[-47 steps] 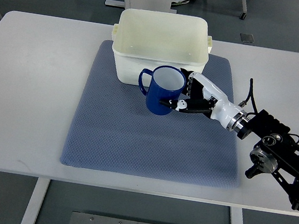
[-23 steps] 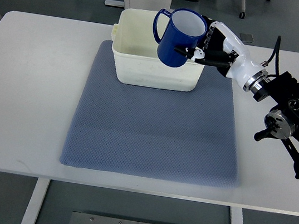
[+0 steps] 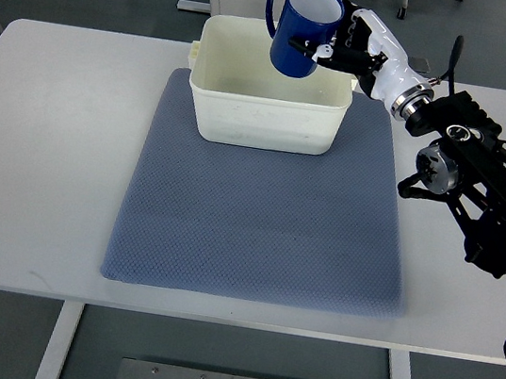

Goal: Place cup in box with right hand
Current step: 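Lift the blue mug with the right hand over the cream tub, then lower the mug into the tub and open the right hand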

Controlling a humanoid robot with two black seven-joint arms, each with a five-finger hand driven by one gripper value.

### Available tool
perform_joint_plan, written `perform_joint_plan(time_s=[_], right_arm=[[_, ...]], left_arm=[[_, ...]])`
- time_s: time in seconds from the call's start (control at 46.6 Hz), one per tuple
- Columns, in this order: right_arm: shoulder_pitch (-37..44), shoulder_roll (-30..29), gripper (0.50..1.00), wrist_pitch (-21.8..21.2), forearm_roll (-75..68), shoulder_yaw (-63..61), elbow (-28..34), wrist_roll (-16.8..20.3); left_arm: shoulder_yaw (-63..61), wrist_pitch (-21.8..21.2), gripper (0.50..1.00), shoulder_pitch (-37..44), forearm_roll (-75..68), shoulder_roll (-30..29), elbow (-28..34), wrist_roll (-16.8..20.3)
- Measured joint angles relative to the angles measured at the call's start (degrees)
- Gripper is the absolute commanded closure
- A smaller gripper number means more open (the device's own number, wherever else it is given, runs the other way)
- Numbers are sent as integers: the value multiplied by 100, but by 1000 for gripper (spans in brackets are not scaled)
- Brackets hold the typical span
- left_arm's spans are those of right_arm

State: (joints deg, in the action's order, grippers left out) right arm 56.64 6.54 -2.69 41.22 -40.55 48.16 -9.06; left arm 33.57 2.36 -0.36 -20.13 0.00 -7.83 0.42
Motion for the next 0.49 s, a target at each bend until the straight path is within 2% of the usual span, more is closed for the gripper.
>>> perform_joint_plan(time_s=[0.236, 0.494], right_arm=[[39, -141, 1000, 705, -1, 615, -211, -25], [9, -202, 1000, 812, -9, 698, -305, -41]], left_arm=[[0, 2, 500, -1, 0, 0, 0, 2], [0, 2, 500, 1, 0, 0, 0, 2]])
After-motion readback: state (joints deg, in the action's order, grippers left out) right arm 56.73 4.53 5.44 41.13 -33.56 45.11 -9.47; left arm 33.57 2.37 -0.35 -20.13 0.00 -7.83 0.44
